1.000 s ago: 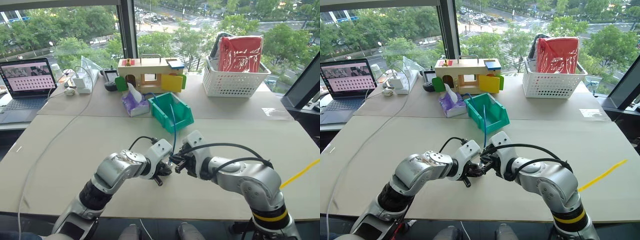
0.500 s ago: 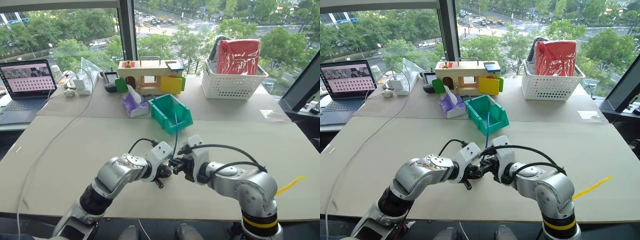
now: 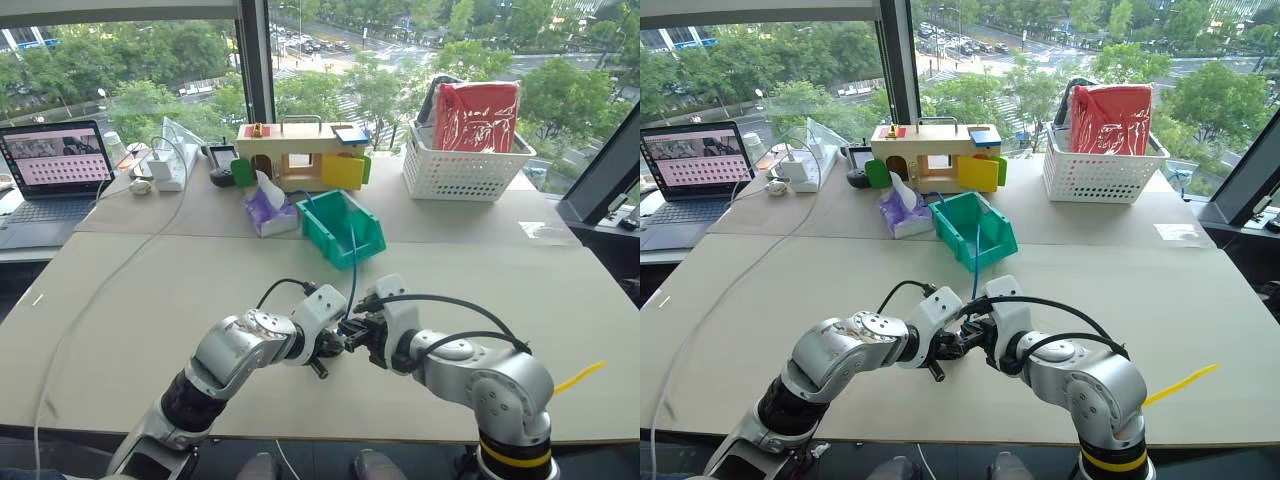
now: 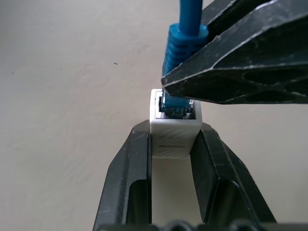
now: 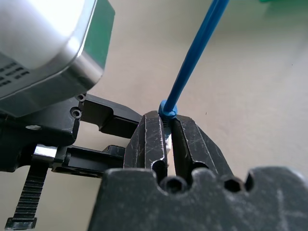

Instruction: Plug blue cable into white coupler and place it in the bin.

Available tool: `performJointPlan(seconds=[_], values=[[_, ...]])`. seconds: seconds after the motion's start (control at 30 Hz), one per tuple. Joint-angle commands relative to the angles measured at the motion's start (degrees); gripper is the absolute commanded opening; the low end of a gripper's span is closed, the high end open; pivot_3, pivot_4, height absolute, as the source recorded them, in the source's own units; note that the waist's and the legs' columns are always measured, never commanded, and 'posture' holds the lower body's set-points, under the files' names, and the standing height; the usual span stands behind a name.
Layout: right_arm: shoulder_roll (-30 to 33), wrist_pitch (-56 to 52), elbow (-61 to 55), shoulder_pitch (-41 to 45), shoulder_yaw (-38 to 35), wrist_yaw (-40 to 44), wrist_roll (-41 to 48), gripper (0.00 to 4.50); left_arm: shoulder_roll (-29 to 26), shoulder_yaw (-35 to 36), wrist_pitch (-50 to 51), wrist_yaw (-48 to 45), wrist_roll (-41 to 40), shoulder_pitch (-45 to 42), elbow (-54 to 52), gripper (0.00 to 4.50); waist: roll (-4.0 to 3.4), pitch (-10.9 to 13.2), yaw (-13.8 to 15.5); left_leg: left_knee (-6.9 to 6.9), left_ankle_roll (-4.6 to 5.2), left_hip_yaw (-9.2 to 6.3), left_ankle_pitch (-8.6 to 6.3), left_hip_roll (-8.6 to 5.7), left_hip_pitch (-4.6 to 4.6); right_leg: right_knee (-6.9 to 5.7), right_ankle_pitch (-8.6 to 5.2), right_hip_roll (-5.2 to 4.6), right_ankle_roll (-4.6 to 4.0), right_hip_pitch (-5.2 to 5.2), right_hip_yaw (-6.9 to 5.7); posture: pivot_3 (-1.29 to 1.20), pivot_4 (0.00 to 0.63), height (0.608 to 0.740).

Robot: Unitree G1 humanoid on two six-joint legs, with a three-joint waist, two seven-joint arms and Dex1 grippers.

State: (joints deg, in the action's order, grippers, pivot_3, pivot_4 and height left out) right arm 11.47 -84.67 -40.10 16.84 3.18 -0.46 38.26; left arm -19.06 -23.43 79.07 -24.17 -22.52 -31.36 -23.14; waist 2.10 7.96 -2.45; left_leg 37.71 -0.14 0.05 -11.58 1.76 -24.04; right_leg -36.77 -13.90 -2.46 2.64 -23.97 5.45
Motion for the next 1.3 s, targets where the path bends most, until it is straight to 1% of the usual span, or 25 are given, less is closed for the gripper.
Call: performJointPlan(seconds=[0.03,0.2,0.3,0.43,0.5,0.53,0.57,0.6,0.63,0.67,0.7,0.77,0.83,0.87,0.9,0.97,1.07,1.17,1.2,1.3], values=[[1.9,-7.83,5.58,-6.16,4.52,1.53,0.74,0.0,0.34,2.41,-1.02,0.21,-0.79,-0.65,-4.7,0.65,0.0,-0.03,-0.04,0.0,-0.02,0.01,-0.01,0.0,0.0,0.0,0.0,0.0,0.01,0.0,0.0,0.0,0.15,0.715],[1.89,-7.83,4.26,-5.59,4.1,2.21,0.98,0.0,0.28,3.02,-0.83,0.77,-0.88,-0.3,-5.05,0.65,0.0,-0.03,-0.06,-0.01,-0.02,0.0,-0.02,0.01,-0.01,0.0,-0.01,0.01,-0.01,-0.03,0.0,0.0,0.15,0.715],[-0.38,-7.83,3.45,-4.06,0.36,2.87,0.92,0.0,0.17,2.72,-1.53,0.92,-0.64,-0.45,-4.74,0.65,0.0,-0.02,-0.05,-0.01,-0.02,0.0,-0.02,0.01,-0.03,0.0,-0.02,0.01,-0.01,-0.05,0.0,0.0,0.15,0.715],[-2.41,-7.52,2.7,-2.87,-3.92,3.06,-0.14,0.0,-1.5,0.67,-3.77,0.3,0.27,-0.91,-4.12,0.65,-0.03,0.01,-0.06,0.0,-0.02,0.0,-0.01,0.01,-0.11,0.0,-0.01,0.01,-0.01,-0.14,0.0,0.0,0.15,0.715],[-2.91,-7.65,2.25,-2.32,-5.84,3.12,-0.84,0.0,-0.92,1.83,-4.01,-0.49,-0.9,-0.43,-3.91,0.65,-0.05,0.05,-0.05,0.0,-0.02,0.01,-0.01,0.01,-0.15,0.0,-0.01,0.01,0.0,-0.17,0.0,0.0,0.15,0.715],[-3.36,-7.19,1.3,-1.94,-8.1,3.36,-0.71,0.0,-0.84,1.94,-3.96,-1.45,-1.78,-0.36,-3.91,0.65,-0.06,0.08,-0.04,0.0,-0.02,0.0,-0.01,0.01,-0.17,0.0,-0.01,0.01,-0.01,-0.19,0.0,0.0,0.15,0.715],[-3.72,-6.92,0.6,-1.64,-9.75,3.57,-0.63,0.0,-0.8,1.95,-3.93,-2.13,-2.32,-0.33,-3.91,1.65,-0.06,0.11,0.06,0.0,-0.02,0.0,-0.01,0.01,-0.19,0.0,-0.01,0.01,0.0,-0.21,0.0,0.0,0.15,0.715],[-4.16,-7.19,-0.55,-1.5,-11.9,4.37,0.15,0.0,-1.05,1.54,-4.03,-2.73,-2.57,-0.4,-3.96,1.99,-0.06,0.11,0.08,0.0,-0.02,-0.03,-0.01,0.0,-0.24,0.02,-0.01,0.0,0.0,-0.21,-0.04,0.0,0.15,0.715],[-4.4,-7.45,-2.01,-1.36,-14.58,5.43,1.19,0.0,-1.28,1.18,-4.3,-3.03,-2.59,-0.38,-3.94,2.12,-0.09,0.13,0.08,0.0,-0.02,-0.03,-0.01,0.0,-0.24,0.02,-0.01,0.0,0.0,-0.21,-0.05,0.0,0.15,0.715],[-4.12,-7.71,-3.21,-0.95,-17.69,6.28,1.85,0.0,-1.58,0.83,-4.89,-3.09,-2.34,-0.33,-3.82,2.47,-0.12,0.16,0.07,0.0,-0.02,-0.01,-0.01,-0.01,-0.26,0.03,-0.01,-0.02,0.0,-0.23,-0.03,0.0,0.15,0.715],[-2.92,-7.83,-3.99,-0.46,-20.55,7.21,2.63,0.0,-1.88,0.64,-5.39,-3.17,-2.17,-0.31,-3.64,2.87,-0.13,0.2,0.08,0.0,-0.02,-0.01,-0.01,-0.02,-0.31,0.03,-0.01,-0.03,0.0,-0.26,-0.03,0.0,0.15,0.715],[0.48,-7.79,-3.48,2.87,-26.75,8.93,2.39,0.0,-2.11,1.03,-6.4,-4.13,-2.7,-0.3,-3.21,3.52,-0.14,0.51,0.07,0.0,-0.02,-0.02,-0.01,-0.04,-0.35,0.03,-0.01,-0.03,0.01,-0.29,-0.03,0.0,0.15,0.715],[3.52,-6.81,-1.25,6.31,-29.95,10.45,2.41,0.0,-2.1,1.51,-6.7,-4.68,-3.2,-0.38,-3.07,4.23,-0.16,0.8,0.03,0.05,-0.02,0.03,-0.01,-0.06,-0.37,0.02,0.02,-0.05,0.06,-0.32,0.01,0.0,0.15,0.715],[4.66,-5.42,0.37,8.17,-30.54,10.69,2.14,0.0,-2.02,1.74,-6.86,-4.64,-3.23,-0.32,-3.04,4.46,-0.14,0.84,-0.03,0.06,-0.02,0.03,-0.01,-0.07,-0.37,0.02,0.04,-0.06,0.07,-0.31,0.02,0.0,0.15,0.715],[5.57,-3.99,2.33,10.36,-31.13,10.9,1.81,0.0,-1.92,2.02,-6.99,-4.62,-3.27,-0.17,-3.1,4.46,-0.13,0.86,-0.25,0.06,-0.02,0.03,-0.01,-0.06,-0.35,0.01,0.04,-0.04,0.07,-0.3,0.01,0.0,0.15,0.715],[7.09,0.26,7.15,15.16,-30.55,11.43,0.49,0.0,-1.49,3.21,-7.21,-4.81,-3.9,0.62,-3.59,4.46,-0.15,0.92,-0.58,0.03,-0.02,0.02,-0.01,-0.01,-0.32,-0.01,0.02,0.03,0.04,-0.32,0.01,0.0,0.15,0.715],[9.0,10.2,16.72,21.72,-26.21,12.69,-3.55,0.0,0.29,6.95,-7.45,-4.78,-5.99,3.11,-4.43,4.46,-0.34,1.1,-1.04,-0.01,-0.02,0.03,-0.01,0.0,-0.31,-0.04,0.02,0.05,0.0,-0.35,0.03,0.0,0.15,0.715],[11.01,22.31,29.54,28.18,-18.96,16.55,-9.29,0.0,-0.73,10.3,-9.61,-6.37,-8.16,7.5,-6.68,4.46,-0.37,1.18,-1.35,-0.01,-0.02,0.05,-0.01,-0.02,-0.33,-0.01,0.02,0.04,0.0,-0.34,0.04,0.0,0.15,0.715],[11.11,27.61,36.04,31.44,-15.95,18.34,-11.89,0.0,-1.69,11.86,-12.17,-7.28,-8.52,10.32,-7.94,4.46,-0.37,1.22,-1.5,-0.02,-0.02,0.06,-0.01,-0.02,-0.35,0.0,0.02,0.04,0.0,-0.35,0.05,0.0,0.15,0.715],[11.08,38.17,48.99,37.61,-10.05,22.71,-16.91,0.0,-4.73,13.56,-17.84,-9.76,-8.52,16.06,-10.5,4.46,-0.42,1.42,-1.57,-0.05,-0.02,0.14,-0.01,-0.01,-0.33,0.0,0.09,0.03,-0.1,-0.39,0.12,0.0,0.15,0.715]])
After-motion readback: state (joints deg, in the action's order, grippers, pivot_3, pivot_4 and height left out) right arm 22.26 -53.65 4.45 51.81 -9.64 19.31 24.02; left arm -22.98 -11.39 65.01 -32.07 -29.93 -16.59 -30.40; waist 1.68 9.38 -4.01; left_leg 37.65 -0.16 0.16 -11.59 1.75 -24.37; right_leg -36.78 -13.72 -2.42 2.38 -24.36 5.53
